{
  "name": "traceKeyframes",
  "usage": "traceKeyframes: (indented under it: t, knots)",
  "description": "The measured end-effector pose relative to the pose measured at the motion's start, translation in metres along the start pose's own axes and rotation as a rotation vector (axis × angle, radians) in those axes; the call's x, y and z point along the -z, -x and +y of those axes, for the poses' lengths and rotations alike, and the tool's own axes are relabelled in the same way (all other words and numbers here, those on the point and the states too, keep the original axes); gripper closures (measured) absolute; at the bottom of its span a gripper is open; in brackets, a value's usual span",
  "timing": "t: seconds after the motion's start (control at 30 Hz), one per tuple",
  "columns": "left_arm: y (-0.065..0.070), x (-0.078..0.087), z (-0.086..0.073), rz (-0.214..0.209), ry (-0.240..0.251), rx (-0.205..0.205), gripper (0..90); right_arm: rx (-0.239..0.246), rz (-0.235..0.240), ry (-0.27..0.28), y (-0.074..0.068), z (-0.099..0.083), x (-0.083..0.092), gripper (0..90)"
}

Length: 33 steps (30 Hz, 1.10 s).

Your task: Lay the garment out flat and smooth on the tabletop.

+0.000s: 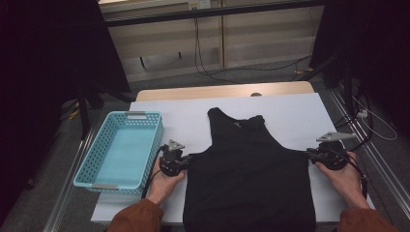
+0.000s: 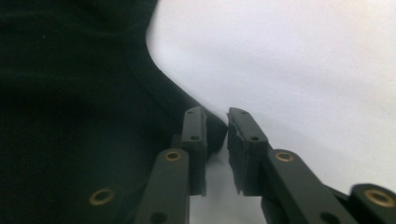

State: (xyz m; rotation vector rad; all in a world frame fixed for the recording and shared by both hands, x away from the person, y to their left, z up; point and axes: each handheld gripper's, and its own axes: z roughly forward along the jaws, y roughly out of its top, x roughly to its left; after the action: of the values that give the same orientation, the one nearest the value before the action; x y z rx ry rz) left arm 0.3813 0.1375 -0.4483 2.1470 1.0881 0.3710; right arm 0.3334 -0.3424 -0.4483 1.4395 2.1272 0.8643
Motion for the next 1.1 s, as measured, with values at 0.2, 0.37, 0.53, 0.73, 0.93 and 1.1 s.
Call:
traceKeyframes:
  t: [0.2,0.37,0.53,0.73,0.93,1.1]
  knots:
    - [0.012,0.023,-0.008,-0.011,0.054,-0.071,65.2,-0.013,0.019,0.063,-0.006,0.002,0.012,59.4]
    - [0.019,0.039,-0.017,-0.081,0.071,-0.092,62.4,0.036,0.069,0.087,-0.027,0.004,0.018,58.2]
    - [0.038,0.047,-0.031,-0.149,0.037,-0.169,58.9,0.1,0.133,0.076,-0.056,0.006,0.017,57.9]
    - [0.053,0.043,-0.038,-0.216,0.006,-0.242,54.1,0.175,0.211,0.041,-0.086,0.004,0.014,55.3]
    - [0.06,0.034,-0.041,-0.256,-0.034,-0.278,48.6,0.249,0.303,0.009,-0.113,0.002,0.011,56.3]
    - [0.065,0.035,-0.044,-0.255,-0.021,-0.303,54.1,0.316,0.359,-0.03,-0.133,0.002,0.002,55.5]
